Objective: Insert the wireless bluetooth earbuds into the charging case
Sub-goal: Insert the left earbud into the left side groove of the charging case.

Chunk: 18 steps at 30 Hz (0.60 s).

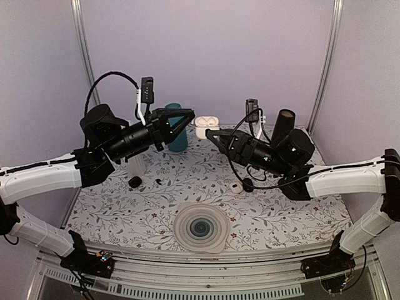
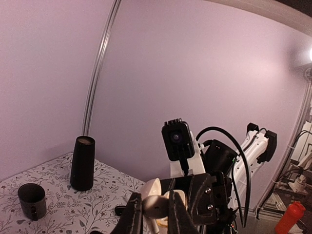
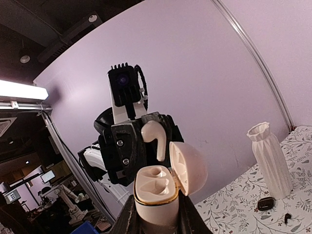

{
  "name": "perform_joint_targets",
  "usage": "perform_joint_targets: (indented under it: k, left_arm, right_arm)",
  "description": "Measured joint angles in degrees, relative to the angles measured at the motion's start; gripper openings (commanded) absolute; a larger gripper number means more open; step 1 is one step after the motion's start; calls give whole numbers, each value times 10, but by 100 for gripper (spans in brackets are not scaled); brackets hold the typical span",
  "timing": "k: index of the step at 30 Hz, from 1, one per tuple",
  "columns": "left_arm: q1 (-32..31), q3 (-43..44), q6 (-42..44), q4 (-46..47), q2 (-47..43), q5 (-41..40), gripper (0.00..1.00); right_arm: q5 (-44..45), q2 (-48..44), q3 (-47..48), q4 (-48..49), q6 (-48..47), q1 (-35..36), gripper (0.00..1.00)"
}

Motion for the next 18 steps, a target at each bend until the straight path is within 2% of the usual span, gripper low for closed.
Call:
perform_joint_targets:
  k: [18]
  left_arm:
    - [-5,12,12,9,19,2,7]
  right_arm:
    - [-10,21,21,-2,27,0,3]
